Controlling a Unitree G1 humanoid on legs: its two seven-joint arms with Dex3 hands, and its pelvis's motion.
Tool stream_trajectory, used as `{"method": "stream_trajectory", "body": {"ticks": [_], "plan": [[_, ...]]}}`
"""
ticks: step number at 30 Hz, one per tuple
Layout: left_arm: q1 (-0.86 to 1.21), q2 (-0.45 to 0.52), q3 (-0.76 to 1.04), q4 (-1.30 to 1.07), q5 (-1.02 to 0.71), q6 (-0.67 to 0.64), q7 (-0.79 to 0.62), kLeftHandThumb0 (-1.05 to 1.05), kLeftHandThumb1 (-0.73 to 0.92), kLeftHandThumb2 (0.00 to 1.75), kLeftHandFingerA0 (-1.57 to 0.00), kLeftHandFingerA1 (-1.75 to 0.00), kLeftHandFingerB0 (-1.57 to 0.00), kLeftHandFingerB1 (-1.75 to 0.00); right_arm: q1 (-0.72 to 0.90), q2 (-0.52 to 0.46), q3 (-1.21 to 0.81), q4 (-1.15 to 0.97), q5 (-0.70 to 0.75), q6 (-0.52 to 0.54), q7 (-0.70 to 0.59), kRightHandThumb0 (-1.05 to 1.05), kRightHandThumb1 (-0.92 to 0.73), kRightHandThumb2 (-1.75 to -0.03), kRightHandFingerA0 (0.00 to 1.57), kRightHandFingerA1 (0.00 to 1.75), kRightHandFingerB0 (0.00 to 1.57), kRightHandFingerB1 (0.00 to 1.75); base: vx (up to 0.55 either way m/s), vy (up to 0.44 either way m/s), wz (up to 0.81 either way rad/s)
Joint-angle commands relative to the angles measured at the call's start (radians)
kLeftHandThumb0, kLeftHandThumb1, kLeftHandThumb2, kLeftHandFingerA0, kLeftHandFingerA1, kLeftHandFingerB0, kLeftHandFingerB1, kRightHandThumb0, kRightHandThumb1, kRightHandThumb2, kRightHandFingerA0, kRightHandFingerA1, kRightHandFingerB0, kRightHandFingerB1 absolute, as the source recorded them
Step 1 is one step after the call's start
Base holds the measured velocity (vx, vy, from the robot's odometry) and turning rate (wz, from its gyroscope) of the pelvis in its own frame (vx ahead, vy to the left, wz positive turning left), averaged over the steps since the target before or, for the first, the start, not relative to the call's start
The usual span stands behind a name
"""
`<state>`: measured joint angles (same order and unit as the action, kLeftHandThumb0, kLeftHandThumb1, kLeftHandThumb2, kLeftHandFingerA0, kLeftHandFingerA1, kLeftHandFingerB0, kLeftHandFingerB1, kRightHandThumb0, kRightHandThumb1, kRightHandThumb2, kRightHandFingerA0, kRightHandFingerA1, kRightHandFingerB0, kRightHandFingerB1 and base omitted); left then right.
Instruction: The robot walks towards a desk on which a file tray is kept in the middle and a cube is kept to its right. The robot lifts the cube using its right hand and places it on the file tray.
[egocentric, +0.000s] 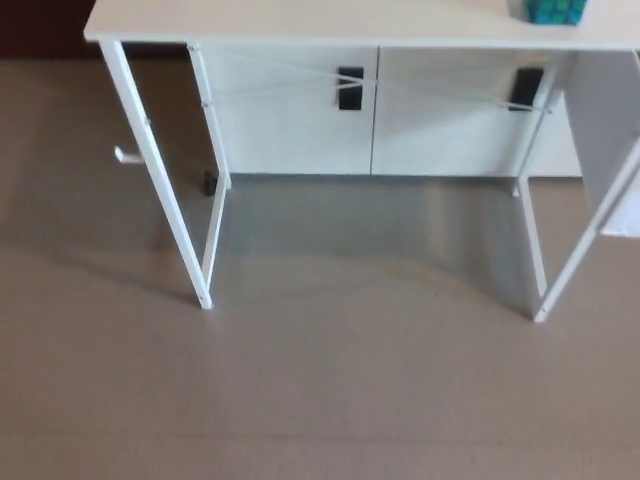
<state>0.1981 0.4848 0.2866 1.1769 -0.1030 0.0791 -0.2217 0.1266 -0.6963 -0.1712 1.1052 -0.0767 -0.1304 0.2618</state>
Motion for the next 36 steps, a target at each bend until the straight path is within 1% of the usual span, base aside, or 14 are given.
{"method": "stream_trajectory", "body": {"ticks": [1,3,4,8,9,10,11,14,15,18,20,32,33,36], "plan": [[-0.005,0.016,0.014,0.014,-0.011,-0.037,-0.017,-0.95,0.62,1.08,-0.1,-0.74,-0.06,-0.65,0.004,0.011,-0.019,0.039,0.037,-0.023,0.043,-0.63,-0.59,-0.58,0.53,0.49,0.16,0.37,0.35,-0.018,-0.1],[0.003,0.014,0.018,0.009,-0.013,-0.048,-0.022,-0.95,0.62,1.08,-0.1,-0.74,-0.09,-0.67,-0.004,0.018,-0.052,0.059,0.075,-0.025,0.083,-0.59,-0.56,-0.57,0.47,0.5,0.14,0.37,0.33,0.04,-0.21],[-0.005,0.014,0.027,0.01,-0.02,-0.031,-0.022,-0.99,0.81,0.65,-0.02,-0.95,-0.09,-0.75,-0.012,0.022,-0.06,0.069,0.075,-0.017,0.08,-0.65,-0.47,-0.79,0.37,0.57,0.12,0.45,0.41,0.082,-0.21],[-0.004,0.009,0.048,0.018,-0.026,-0.054,-0.036,-0.96,0.62,1.02,-0.14,-0.74,-0.17,-0.65,-0.007,-0.007,-0.003,0.032,0.018,-0.007,0.076,-0.62,-0.61,-0.58,0.54,0.48,0.17,0.35,0.49,0.109,-0.27],[-0.006,0.01,0.043,0.02,-0.018,-0.054,-0.032,-0.98,0.81,0.65,-0.09,-0.87,-0.17,-0.69,-0.005,0.002,-0.022,0.029,0.041,0.0,0.072,-0.59,-0.58,-0.57,0.54,0.5,0.19,0.36,0.48,0.093,-0.29],[-0.009,0.008,0.051,0.015,-0.025,-0.043,-0.033,-0.95,0.6,1.0,-0.17,-0.77,-0.18,-0.67,-0.003,0.003,-0.024,0.013,0.044,0.008,0.063,-0.59,-0.58,-0.58,0.53,0.48,0.19,0.35,0.46,0.088,-0.24],[-0.01,0.007,0.054,0.013,-0.029,-0.042,-0.037,-0.96,0.81,0.65,-0.08,-0.87,-0.16,-0.71,-0.002,0.001,-0.022,0.004,0.042,0.013,0.062,-0.6,-0.55,-0.58,0.51,0.49,0.19,0.35,0.44,0.082,-0.14],[-0.019,0.01,0.024,0.032,0.006,-0.057,-0.009,-0.94,0.68,1.13,-0.19,-0.74,-0.21,-0.68,-0.002,0.008,-0.041,0.019,0.067,0.01,0.092,-0.6,-0.56,-0.58,0.46,0.48,0.14,0.36,0.28,-0.013,0.05],[-0.018,0.01,0.025,0.031,0.0,-0.061,-0.015,-0.94,0.84,0.65,-0.1,-0.91,-0.18,-0.76,-0.004,0.01,-0.048,0.018,0.074,0.021,0.094,-0.65,-0.46,-0.81,0.36,0.57,0.1,0.46,0.19,-0.089,0.11],[-0.019,0.011,0.035,0.031,-0.017,-0.052,-0.032,-0.96,0.82,0.64,-0.09,-0.94,-0.16,-0.78,0.01,0.003,-0.049,-0.011,0.076,0.038,0.122,-0.68,-0.49,-0.81,0.39,0.56,0.07,0.44,0.16,-0.165,0.17],[-0.031,0.007,0.04,0.037,-0.022,-0.043,-0.008,-0.94,0.62,1.1,-0.13,-0.74,-0.25,-0.71,0.009,-0.001,-0.037,-0.046,0.059,0.065,0.098,-0.61,-0.55,-0.58,0.48,0.48,0.17,0.37,0.2,-0.295,0.26],[-0.015,0.016,0.014,0.028,-0.009,-0.06,-0.019,-0.93,0.64,1.11,-0.22,-0.77,-0.2,-0.69,0.015,0.015,-0.056,-0.035,0.075,0.054,0.072,-0.54,-0.56,-0.57,0.5,0.49,0.24,0.37,0.21,-0.149,-0.01],[-0.017,0.011,0.032,0.028,-0.027,-0.051,-0.007,-0.96,0.61,1.1,-0.19,-0.76,-0.22,-0.69,0.012,0.011,-0.043,-0.026,0.058,0.048,0.07,-0.6,-0.47,-0.81,0.48,0.58,0.16,0.46,0.21,0.022,-0.13],[-0.02,0.015,0.025,0.032,-0.016,-0.059,0.001,-0.97,0.63,1.12,-0.25,-0.81,-0.17,-0.68,0.002,0.016,-0.038,-0.004,0.055,0.049,0.057,-0.55,-0.58,-0.58,0.53,0.47,0.23,0.34,0.22,0.101,-0.07]]}}
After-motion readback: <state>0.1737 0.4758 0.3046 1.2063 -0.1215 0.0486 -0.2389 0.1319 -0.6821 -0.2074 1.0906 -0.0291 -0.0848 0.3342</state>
